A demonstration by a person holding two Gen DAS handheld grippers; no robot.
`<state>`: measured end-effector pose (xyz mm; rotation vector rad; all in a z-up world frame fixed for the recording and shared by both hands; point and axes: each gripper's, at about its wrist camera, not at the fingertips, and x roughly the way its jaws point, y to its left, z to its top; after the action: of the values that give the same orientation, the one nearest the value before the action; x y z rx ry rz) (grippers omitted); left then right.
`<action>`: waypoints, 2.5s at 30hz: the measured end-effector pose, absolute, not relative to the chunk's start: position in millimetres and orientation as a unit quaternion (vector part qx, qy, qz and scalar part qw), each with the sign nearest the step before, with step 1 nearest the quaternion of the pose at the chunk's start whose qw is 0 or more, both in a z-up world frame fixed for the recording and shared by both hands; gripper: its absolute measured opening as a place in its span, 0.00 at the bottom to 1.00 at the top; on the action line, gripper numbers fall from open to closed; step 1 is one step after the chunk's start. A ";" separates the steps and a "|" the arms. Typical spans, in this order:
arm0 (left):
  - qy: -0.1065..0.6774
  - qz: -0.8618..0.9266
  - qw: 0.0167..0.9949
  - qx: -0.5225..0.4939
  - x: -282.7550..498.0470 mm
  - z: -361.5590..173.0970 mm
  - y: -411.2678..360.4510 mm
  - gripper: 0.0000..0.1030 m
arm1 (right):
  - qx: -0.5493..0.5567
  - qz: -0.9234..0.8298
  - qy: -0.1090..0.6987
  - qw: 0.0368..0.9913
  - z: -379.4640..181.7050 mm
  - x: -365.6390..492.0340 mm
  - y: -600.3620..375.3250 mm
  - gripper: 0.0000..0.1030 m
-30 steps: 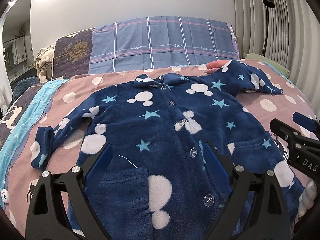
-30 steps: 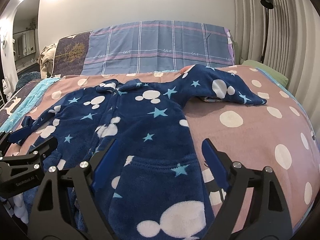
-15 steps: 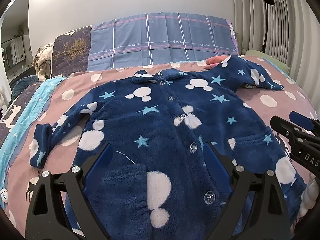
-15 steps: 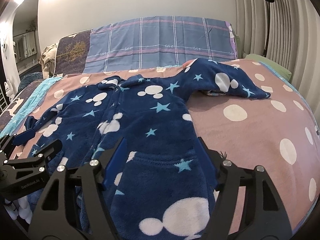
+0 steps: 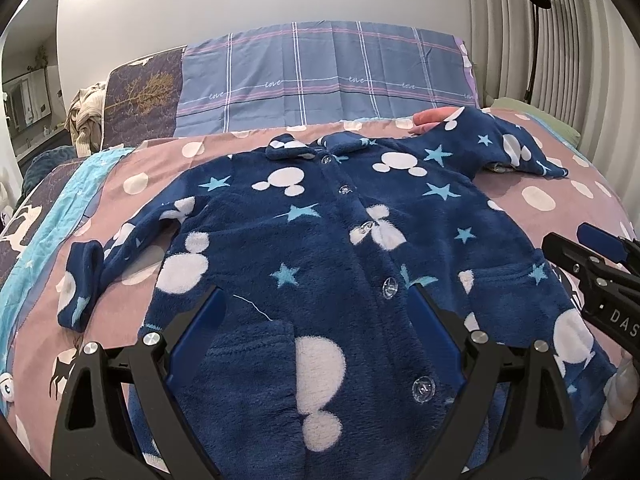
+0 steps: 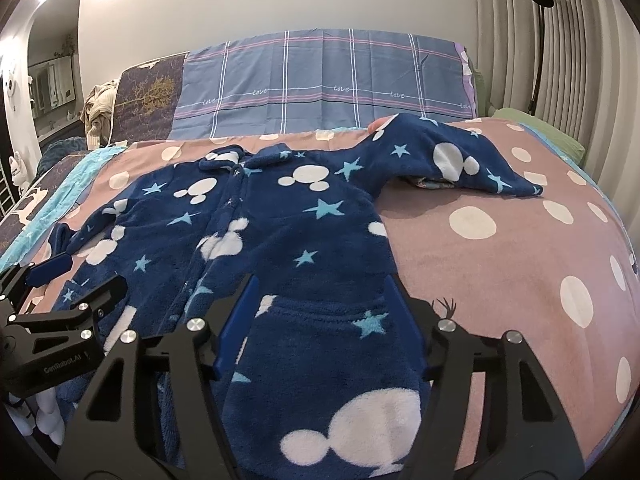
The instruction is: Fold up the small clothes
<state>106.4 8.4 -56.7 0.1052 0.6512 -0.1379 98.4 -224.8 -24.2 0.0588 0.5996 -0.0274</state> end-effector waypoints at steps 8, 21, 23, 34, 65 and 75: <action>0.325 -0.063 0.942 0.047 107.9 -58.8 14.9 0.89 | 0.025 -0.012 0.299 0.954 -25.7 99.8 -222.4 0.60; 0.321 -0.063 0.944 0.028 109.3 -58.6 29.4 0.89 | 0.021 -0.014 0.310 0.951 -26.7 106.4 -215.6 0.60; 0.323 -0.061 0.944 0.027 110.1 -59.0 31.5 0.89 | 0.020 -0.011 0.316 0.948 -28.2 108.7 -214.0 0.60; 0.327 -0.059 0.943 0.024 112.4 -61.0 39.7 0.89 | 0.009 0.001 0.319 0.948 -27.6 110.5 -202.2 0.60; 0.439 0.118 0.886 -0.089 210.0 -111.5 284.8 0.09 | 0.002 -0.011 0.336 0.942 -32.7 124.9 -199.3 0.66; 0.344 -0.040 0.933 -0.094 226.8 1.9 203.3 0.09 | 0.020 0.004 0.341 0.940 -40.3 137.0 -205.9 0.66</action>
<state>226.8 203.3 1.9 -0.1921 0.7045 -0.0827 137.0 -205.9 -40.3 0.0406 0.6967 0.0075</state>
